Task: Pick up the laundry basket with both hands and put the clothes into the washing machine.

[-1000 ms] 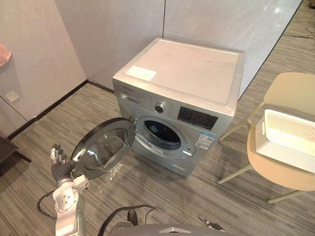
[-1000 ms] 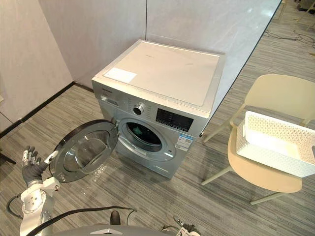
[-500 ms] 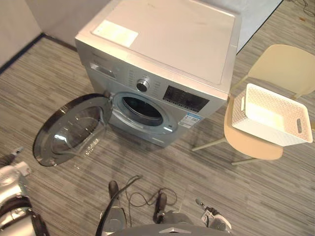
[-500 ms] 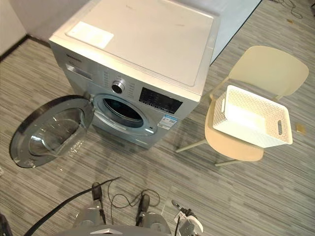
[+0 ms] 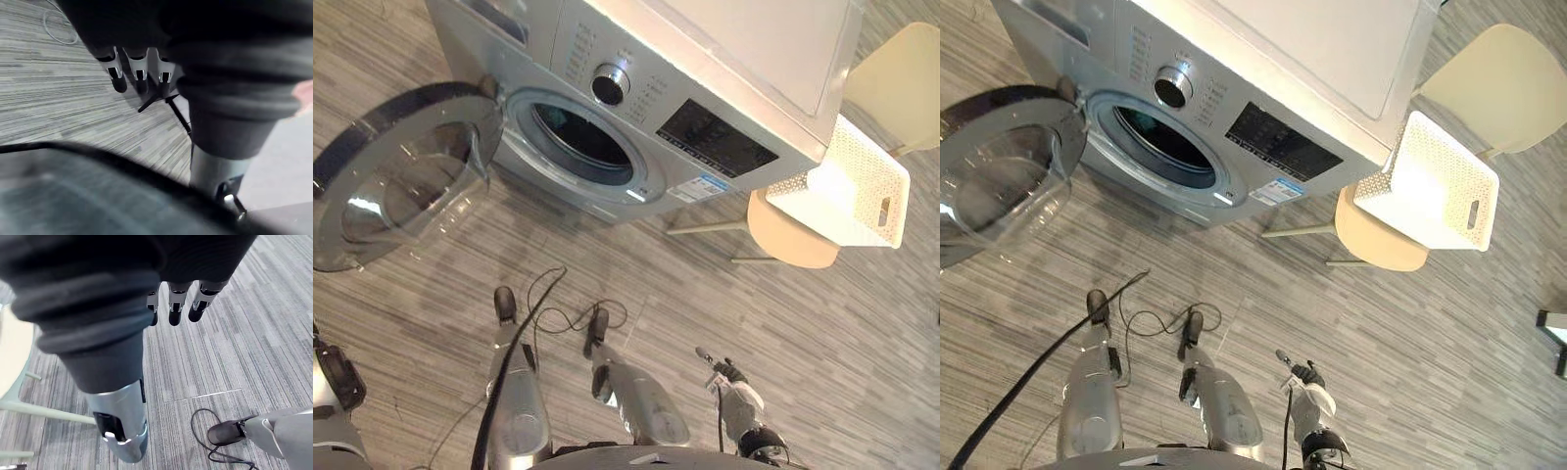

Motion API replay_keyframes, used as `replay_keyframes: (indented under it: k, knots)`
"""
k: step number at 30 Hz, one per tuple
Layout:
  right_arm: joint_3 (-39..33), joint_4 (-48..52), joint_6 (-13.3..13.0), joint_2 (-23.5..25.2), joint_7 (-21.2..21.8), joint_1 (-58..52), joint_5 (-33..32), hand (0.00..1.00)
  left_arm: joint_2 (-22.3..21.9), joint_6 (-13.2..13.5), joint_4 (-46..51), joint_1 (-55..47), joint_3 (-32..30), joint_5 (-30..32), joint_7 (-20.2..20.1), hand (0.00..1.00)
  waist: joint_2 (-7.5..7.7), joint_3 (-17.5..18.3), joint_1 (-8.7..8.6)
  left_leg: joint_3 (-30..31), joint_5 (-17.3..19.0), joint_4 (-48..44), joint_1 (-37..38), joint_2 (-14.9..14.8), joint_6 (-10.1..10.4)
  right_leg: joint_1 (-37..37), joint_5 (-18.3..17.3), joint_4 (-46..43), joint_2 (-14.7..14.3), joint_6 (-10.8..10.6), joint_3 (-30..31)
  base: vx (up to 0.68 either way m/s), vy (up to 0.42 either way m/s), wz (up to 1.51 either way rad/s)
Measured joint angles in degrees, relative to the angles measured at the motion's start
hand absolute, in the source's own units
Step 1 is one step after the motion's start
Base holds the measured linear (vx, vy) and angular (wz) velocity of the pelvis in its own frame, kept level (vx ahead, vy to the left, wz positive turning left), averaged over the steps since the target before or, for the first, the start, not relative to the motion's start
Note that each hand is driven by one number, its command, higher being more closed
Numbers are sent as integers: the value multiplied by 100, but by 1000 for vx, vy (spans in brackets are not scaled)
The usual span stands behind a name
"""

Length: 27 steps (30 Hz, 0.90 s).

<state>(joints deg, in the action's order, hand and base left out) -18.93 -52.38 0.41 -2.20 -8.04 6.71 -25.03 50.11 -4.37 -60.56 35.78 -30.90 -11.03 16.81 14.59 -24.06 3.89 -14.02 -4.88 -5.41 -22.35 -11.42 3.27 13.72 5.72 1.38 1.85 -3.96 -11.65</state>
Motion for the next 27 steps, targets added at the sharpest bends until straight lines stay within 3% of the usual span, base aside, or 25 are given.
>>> replay_keyframes:
  k: [5,9,11,15,18,21,23,27]
  knots:
    - [25,-38,97,-62,3,10,17,0,-479,-59,61,-197,399,255,-208,0,-112,-89,73,25,-10,-58,-65,13,-11,24,-5,-5,10,4,-23,-27,5,1]
    - [23,-60,180,-63,6,40,67,0,-1396,-69,461,-621,841,468,-224,0,-147,-114,48,22,-22,-58,-34,89,-26,14,-82,-72,93,29,-34,-22,23,5]
    - [-132,-77,232,-55,27,48,75,0,-2119,-94,558,-954,1374,572,-228,0,-222,-166,19,-25,-26,-47,113,138,-33,-9,-167,-280,190,33,-102,-24,46,2]
    - [-219,-111,268,-25,46,25,299,0,-3188,-177,642,-1547,2659,917,-478,0,-275,-176,-151,-189,17,114,516,399,-34,-176,-635,-559,473,57,-135,-10,45,4]
    - [-309,-95,274,23,46,-39,370,0,-3904,-159,809,-1868,3720,910,-744,0,-504,-28,-305,-415,-150,564,867,535,-83,-169,-692,-680,563,-28,16,-8,34,-21]
    - [-448,-79,275,122,47,-359,474,0,-4463,-126,813,-1764,4666,887,-988,0,-838,450,-495,-807,-249,988,1263,646,-101,-165,-718,-678,590,-68,319,78,43,-39]
    - [-449,-60,278,127,45,-475,483,0,-4603,-116,810,-1454,4730,879,-977,0,-942,622,-611,-1052,-178,987,1408,651,-102,-154,-706,-674,585,-88,557,103,25,-71]
    - [-851,-25,267,62,41,-608,515,0,-4418,36,818,-271,4296,604,-688,0,-1131,780,-960,-1656,-67,987,1757,659,-115,-144,-580,-596,509,-163,1209,94,-4,-88]
